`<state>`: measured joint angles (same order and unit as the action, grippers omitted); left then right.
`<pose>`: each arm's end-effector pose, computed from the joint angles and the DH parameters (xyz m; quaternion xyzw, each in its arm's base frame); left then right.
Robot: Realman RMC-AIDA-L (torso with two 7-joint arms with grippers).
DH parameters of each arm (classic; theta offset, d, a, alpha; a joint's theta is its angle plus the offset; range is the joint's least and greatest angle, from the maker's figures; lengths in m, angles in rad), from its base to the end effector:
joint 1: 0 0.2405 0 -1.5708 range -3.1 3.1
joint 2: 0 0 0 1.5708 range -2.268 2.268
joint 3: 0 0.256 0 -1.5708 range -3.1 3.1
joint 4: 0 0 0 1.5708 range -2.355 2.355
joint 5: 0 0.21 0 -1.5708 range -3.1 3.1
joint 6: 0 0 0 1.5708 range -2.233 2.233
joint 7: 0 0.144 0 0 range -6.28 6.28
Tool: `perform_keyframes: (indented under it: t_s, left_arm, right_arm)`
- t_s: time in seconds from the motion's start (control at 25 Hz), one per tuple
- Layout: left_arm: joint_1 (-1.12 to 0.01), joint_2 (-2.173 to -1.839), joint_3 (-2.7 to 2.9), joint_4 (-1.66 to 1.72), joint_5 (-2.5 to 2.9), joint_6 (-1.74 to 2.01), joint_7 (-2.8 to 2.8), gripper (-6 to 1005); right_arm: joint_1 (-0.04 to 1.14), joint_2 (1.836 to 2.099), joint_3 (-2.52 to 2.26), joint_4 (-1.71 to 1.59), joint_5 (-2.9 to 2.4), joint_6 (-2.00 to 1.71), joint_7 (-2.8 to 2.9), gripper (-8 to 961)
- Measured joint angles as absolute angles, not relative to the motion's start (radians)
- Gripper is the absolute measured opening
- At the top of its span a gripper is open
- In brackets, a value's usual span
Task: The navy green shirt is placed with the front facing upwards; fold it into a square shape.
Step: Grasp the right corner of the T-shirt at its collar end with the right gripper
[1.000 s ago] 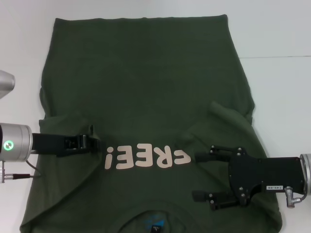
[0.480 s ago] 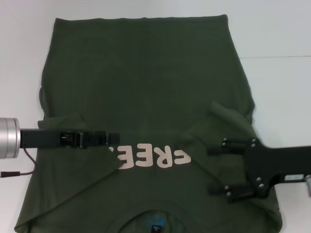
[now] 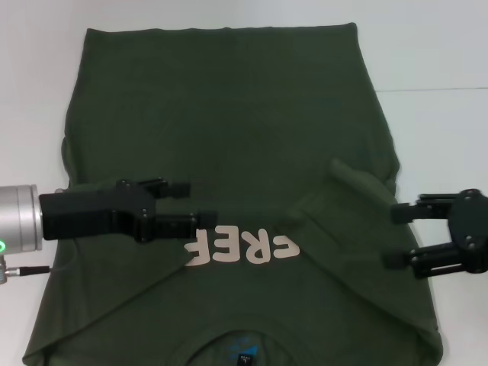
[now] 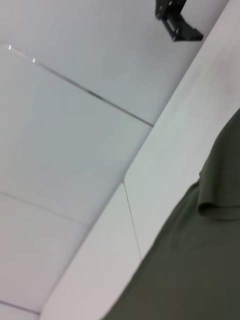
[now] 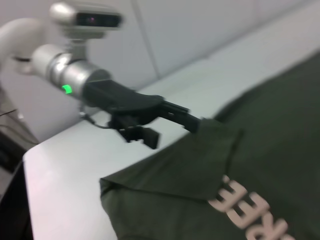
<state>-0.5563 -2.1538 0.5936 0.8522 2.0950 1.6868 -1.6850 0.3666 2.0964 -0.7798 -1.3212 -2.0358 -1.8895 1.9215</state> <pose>-0.2324 0.3302 0.0101 -0.9179 -0.2891 -0.2590 0.0819 0.2279 0.2895 0.0764 -0.9490 0.2596 0.1587 0.0827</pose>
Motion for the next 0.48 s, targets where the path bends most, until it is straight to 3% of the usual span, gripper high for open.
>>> perform_keyframes:
  t_s: [0.48]
  left_arm:
    - [-0.562,-2.154,0.605,0.822,2.092,1.736,-1.516,937]
  right_arm:
    - [0.411,2.032,-0.838,-1.387,-2.129,-1.992,2.399,793]
